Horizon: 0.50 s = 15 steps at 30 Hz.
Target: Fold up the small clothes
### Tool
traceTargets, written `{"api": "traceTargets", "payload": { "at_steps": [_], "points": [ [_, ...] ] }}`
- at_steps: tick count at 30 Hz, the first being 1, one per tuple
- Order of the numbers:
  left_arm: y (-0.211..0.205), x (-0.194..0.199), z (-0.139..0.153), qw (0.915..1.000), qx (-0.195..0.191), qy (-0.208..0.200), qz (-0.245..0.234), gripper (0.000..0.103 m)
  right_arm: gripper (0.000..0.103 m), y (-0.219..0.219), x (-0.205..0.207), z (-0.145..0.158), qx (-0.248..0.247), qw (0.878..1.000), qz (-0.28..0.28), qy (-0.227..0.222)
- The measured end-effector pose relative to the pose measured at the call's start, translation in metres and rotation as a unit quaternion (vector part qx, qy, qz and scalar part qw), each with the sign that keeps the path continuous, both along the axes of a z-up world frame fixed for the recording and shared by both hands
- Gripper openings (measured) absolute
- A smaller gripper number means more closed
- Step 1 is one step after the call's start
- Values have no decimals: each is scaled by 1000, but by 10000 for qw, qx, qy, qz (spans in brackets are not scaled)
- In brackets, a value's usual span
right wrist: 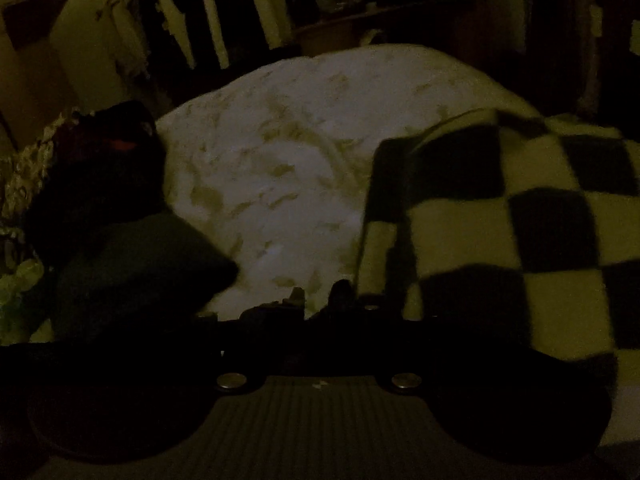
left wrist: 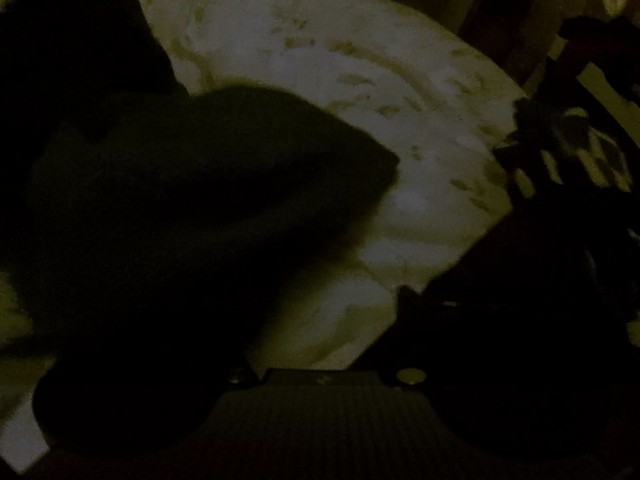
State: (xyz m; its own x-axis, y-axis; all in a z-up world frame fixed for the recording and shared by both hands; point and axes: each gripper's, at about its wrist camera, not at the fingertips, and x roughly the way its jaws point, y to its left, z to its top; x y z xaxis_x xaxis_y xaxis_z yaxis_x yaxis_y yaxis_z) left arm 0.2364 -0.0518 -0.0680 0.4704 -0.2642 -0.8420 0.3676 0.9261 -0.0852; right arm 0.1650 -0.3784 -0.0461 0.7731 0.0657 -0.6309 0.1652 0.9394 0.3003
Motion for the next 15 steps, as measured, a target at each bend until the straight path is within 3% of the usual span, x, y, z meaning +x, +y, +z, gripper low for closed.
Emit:
{"api": "traceTargets", "payload": {
  "at_steps": [2,3,4,7,9,11,13,15],
  "points": [
    [10,-23,24,9995,118,-161,-262,102,65,4,-19,14,-148,9996,-133,-219],
    [13,-31,35,9987,143,-223,-440,102,96,7,-30,21,-229,9991,-191,-297],
    [18,-43,44,9973,170,-288,-649,102,102,10,-45,29,-254,9990,-145,-345],
    [32,-81,67,9927,247,-438,-1098,102,97,31,-95,42,201,9956,898,-153],
    [38,-106,73,9888,371,-400,-1391,102,93,52,-134,44,773,9796,1852,137],
    [44,-126,73,9863,512,-356,-1527,102,85,74,-169,42,1320,9530,2687,457],
    [47,-140,70,9854,573,-344,-1565,102,82,96,-191,36,1468,9362,3116,703],
    [48,-148,65,9850,666,-338,-1555,102,75,114,-200,26,1360,9314,3244,939]
  ]
}}
